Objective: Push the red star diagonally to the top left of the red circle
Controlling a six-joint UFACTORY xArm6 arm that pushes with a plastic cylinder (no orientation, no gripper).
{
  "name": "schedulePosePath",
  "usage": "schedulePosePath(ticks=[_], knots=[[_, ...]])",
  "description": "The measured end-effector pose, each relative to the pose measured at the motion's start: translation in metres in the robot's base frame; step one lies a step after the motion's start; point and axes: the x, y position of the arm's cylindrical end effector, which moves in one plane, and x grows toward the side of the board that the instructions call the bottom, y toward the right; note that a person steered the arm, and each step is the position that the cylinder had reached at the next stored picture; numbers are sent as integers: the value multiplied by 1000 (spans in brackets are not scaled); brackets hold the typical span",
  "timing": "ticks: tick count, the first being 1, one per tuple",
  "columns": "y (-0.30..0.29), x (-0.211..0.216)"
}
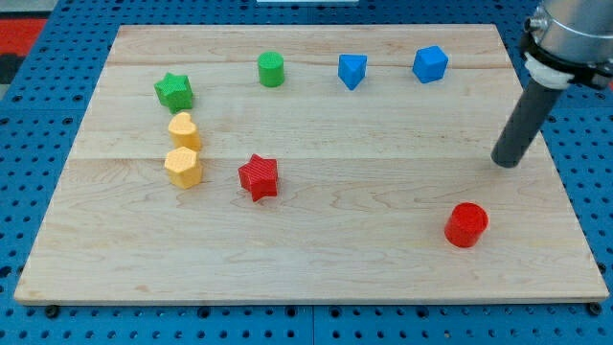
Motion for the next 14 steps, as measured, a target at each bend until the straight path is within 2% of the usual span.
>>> schedulePosePath(ticks=[1,2,3,6,7,9,11,13,14], knots=[[-84,-19],[-187,-19],[-232,-19],[-309,-20],[-318,-10],[-310,41],[-222,31],[-160,28],[-148,33]])
